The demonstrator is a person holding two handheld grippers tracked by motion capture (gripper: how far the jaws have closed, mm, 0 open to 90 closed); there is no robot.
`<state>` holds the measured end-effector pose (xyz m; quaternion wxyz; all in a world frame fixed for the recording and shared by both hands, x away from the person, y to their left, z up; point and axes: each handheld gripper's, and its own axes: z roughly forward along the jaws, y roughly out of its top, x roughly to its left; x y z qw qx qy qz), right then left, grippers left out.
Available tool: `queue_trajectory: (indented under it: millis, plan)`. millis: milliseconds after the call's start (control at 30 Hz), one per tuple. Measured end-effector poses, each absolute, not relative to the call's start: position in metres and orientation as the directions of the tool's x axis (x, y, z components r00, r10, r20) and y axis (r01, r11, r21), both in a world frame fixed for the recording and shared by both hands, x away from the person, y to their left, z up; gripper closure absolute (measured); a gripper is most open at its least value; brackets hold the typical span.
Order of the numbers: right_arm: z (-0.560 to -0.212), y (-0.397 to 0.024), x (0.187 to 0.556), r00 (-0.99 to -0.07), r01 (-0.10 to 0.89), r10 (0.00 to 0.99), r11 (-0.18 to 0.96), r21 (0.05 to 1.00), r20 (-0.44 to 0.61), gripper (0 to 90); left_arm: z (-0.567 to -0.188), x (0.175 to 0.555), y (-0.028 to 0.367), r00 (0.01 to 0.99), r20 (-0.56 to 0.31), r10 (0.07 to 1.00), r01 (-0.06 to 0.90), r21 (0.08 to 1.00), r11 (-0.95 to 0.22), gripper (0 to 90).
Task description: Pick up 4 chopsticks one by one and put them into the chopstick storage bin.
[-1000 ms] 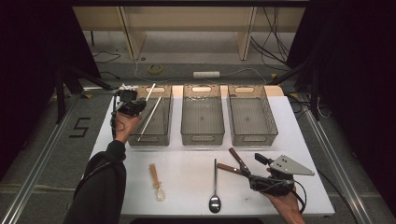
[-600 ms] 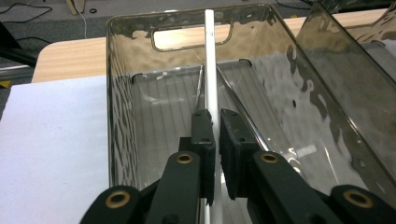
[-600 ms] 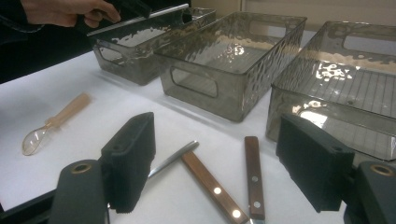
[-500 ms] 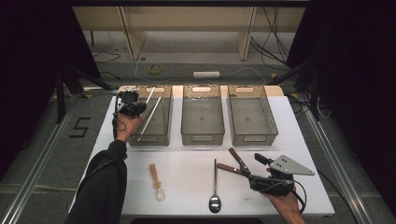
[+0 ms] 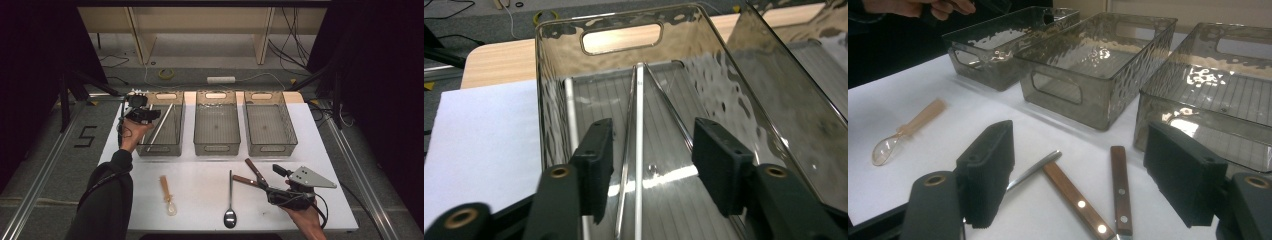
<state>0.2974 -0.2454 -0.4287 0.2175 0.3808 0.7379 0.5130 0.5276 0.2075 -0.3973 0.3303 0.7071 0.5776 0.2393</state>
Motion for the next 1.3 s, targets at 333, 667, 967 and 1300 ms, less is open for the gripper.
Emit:
queue_trajectory:
  millis: [333,667,967,1300]
  plan:
    - [-0.429,-0.245,0.297,-0.615,0.339,0.786,0.188,0.922,0.065,29.3,-0.384,0.480,0.202,0.255,-0.082,0.963,0.653,0.750,-0.109,36.4]
    - [-0.429,-0.243,0.297,-0.615,0.345,0.786,0.197,0.918,0.063,29.6,-0.386,0.427,0.193,0.277,-0.078,0.958,0.621,0.775,-0.116,31.6]
    - [-0.428,-0.240,0.296,-0.609,0.360,0.791,0.203,0.910,0.064,30.6,-0.394,0.393,0.186,0.316,-0.084,0.945,0.604,0.786,-0.132,28.6]
    - [-0.429,-0.230,0.295,-0.609,0.391,0.790,0.223,0.893,0.070,31.7,-0.408,0.364,0.181,0.336,-0.090,0.937,0.606,0.783,-0.142,25.7]
